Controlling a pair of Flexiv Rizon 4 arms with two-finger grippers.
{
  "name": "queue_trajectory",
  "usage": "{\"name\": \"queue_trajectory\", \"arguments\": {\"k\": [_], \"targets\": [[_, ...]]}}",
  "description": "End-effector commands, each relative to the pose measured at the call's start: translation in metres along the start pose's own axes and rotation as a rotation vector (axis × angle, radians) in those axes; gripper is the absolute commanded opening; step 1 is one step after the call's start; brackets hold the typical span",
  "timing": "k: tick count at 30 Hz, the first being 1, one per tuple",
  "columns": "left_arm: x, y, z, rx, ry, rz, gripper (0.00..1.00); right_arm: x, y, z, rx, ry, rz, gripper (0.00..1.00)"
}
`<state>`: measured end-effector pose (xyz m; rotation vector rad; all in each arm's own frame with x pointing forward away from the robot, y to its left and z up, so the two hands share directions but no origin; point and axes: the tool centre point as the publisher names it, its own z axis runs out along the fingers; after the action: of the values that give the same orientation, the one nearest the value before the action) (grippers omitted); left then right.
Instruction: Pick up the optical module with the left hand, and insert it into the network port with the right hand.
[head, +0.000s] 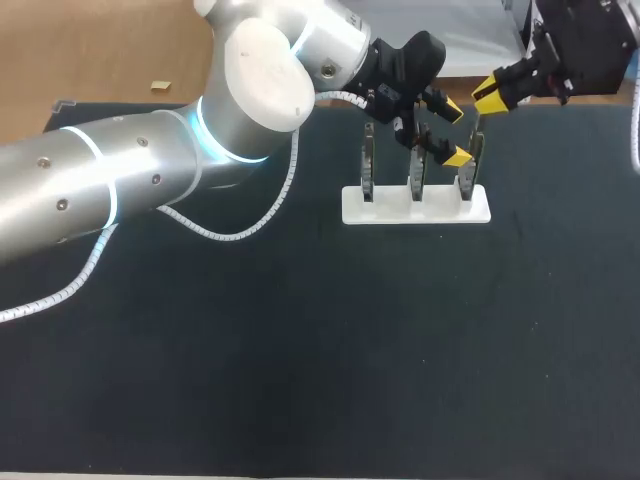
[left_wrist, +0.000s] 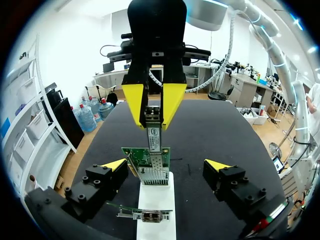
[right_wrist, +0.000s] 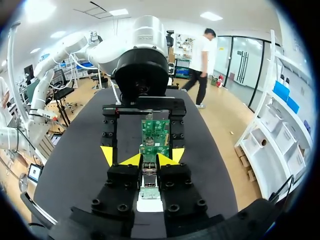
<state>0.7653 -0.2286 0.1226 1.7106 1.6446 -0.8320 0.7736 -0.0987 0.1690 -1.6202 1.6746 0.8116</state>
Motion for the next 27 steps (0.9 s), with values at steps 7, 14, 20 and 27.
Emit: {"name": "queue_trajectory", "arguments": {"k": [7, 14, 20, 27], "targets": [[-0.0012, 0.0021, 0.0007, 0.003, 0.006, -0.002, 1.00, 0.0021, 0.0008, 0.0015, 0.000, 0.005, 0.006, 0.00], [-0.0012, 0.0021, 0.0007, 0.003, 0.006, -0.002, 1.00, 0.0053, 0.0007, 0.0030, 0.004, 0.005, 0.019, 0.00], [-0.0012, 0.0021, 0.0007, 0.003, 0.006, -0.002, 1.00, 0.0063, -0.0002, 0.0041, 0.005, 0.001, 0.023, 0.00], [-0.0012, 0.0021, 0.0007, 0.003, 0.006, -0.002, 1.00, 0.0095, -0.0001, 0.0072, -0.004, 0.004, 0.034, 0.00]]}}
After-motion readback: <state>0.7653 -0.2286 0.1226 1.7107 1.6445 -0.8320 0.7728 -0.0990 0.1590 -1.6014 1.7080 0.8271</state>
